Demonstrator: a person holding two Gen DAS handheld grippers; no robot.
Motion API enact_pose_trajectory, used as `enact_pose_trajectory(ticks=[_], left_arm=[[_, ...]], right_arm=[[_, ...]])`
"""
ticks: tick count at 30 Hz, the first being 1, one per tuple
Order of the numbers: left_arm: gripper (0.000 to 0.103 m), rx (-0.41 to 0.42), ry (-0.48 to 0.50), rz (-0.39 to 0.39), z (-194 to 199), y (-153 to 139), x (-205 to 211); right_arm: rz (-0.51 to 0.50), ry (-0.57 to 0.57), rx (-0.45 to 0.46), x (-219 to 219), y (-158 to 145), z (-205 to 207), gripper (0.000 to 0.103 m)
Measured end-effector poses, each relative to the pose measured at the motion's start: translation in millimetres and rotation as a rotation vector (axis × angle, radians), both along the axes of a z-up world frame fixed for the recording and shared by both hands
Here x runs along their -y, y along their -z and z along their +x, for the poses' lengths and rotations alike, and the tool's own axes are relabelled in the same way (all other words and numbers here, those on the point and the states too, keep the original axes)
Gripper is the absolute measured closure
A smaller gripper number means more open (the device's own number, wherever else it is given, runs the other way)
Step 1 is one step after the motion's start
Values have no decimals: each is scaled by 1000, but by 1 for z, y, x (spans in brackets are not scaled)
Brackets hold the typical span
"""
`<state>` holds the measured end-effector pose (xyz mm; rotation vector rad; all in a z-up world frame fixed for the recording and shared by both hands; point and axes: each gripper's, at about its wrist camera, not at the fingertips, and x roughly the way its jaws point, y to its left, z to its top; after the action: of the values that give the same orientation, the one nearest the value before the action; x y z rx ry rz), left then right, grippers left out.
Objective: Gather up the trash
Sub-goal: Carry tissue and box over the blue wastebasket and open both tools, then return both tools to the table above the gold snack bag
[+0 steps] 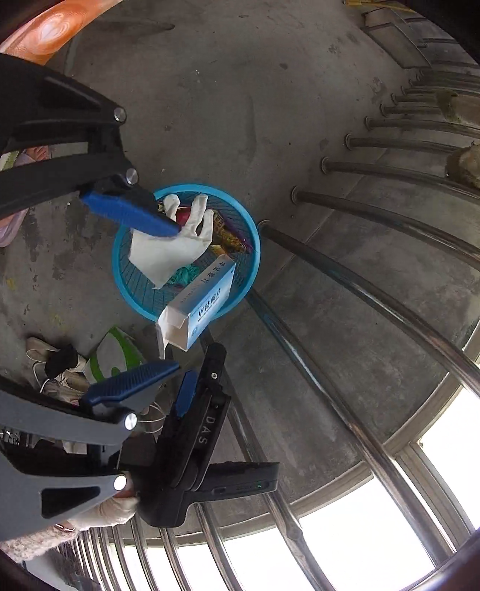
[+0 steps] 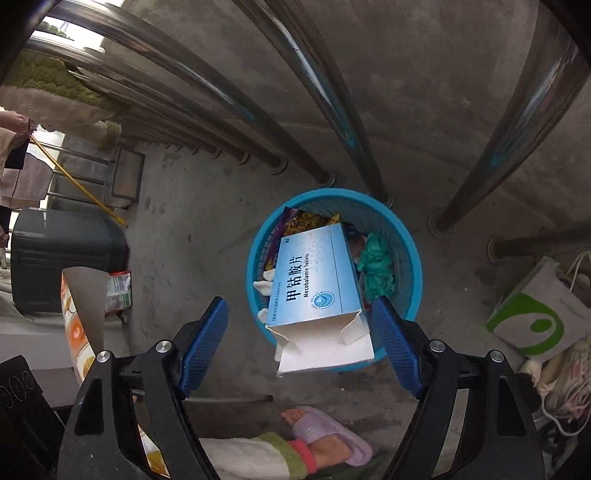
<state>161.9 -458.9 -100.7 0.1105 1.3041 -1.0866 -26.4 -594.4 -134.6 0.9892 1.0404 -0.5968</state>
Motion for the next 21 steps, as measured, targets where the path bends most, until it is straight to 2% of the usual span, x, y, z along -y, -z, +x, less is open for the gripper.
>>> enact_pose_trajectory(ticks=[2, 4, 9, 11, 14, 17, 19, 21], left_arm=[[36, 9, -12, -29, 3, -6, -7], [35, 71, -21, -47, 3, -20, -15], [25, 186, -68, -144, 5, -67, -47], [16, 216, -76, -197, 2, -90, -65], [8, 285, -94, -258, -3, -124, -106], [6, 345, -167, -320, -7, -154, -160], [6, 365, -209, -357, -9, -170, -202], [6, 386, -242, -375, -12, -181, -242]], right_arm=[[5, 4, 6, -2, 2, -8, 26], [-2, -6, 18, -6, -1, -13, 26], [-149, -57, 33, -16, -34, -15, 26], [-253, -93, 66, -28, -61, -14, 26], [-466, -183, 140, -55, -110, -6, 25], [-674, -275, 246, -97, -158, 0, 10], [-747, -336, 337, -125, -185, 5, 7], [-736, -409, 422, -147, -201, 15, 7]])
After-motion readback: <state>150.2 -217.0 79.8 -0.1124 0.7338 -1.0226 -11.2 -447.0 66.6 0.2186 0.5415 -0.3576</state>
